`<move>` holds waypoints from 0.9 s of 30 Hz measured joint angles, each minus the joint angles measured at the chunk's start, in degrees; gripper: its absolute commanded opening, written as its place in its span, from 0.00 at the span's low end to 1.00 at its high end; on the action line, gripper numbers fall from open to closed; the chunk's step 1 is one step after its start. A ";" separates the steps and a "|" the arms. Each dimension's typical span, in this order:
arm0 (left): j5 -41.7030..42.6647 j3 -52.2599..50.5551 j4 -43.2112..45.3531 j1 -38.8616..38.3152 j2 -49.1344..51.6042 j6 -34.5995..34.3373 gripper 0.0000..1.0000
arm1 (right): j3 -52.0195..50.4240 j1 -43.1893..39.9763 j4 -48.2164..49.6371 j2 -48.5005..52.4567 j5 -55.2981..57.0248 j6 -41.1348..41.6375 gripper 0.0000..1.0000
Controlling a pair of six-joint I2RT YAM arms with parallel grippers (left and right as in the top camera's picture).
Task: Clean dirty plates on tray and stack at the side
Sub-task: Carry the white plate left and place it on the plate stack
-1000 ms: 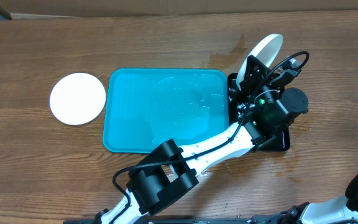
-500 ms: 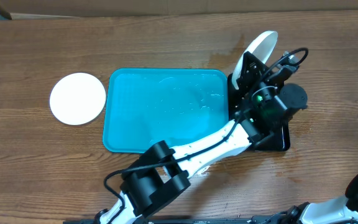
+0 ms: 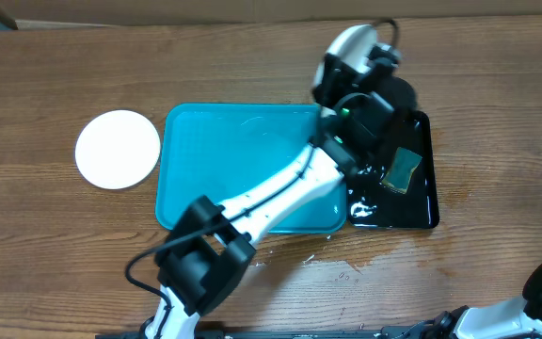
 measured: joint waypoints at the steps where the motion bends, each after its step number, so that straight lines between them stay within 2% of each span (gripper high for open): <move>1: 1.79 0.00 -3.65 1.22 -0.46 -2.34 0.04 | 0.00 0.00 -0.02 0.00 0.00 -0.02 1.00; 4: 9.68 0.02 -16.35 5.31 -3.43 -10.97 0.04 | 0.00 0.00 -0.04 0.00 0.00 0.00 1.00; 5: 11.34 0.04 -18.16 5.99 -4.17 -12.31 0.04 | 0.00 0.00 0.00 0.00 0.00 -0.04 1.00; 6: 16.22 0.13 -23.02 8.50 -6.78 -16.81 0.04 | 0.00 0.00 -0.04 0.00 0.02 -0.02 1.00; 11: 32.63 0.70 -36.81 18.69 -17.25 -26.27 0.04 | 0.00 0.00 0.02 0.00 0.00 -0.02 1.00; 16: 46.29 2.16 -51.08 32.85 -23.32 -29.62 0.04 | 0.00 0.00 0.02 0.00 0.00 -0.02 1.00; 20: 55.54 2.29 -60.24 45.79 -22.10 -30.80 0.04 | 0.00 0.00 0.02 0.00 0.00 0.00 1.00; 27: 63.89 2.27 -64.43 62.38 -15.08 -32.22 0.04 | 0.00 0.00 0.02 0.00 0.00 0.00 1.00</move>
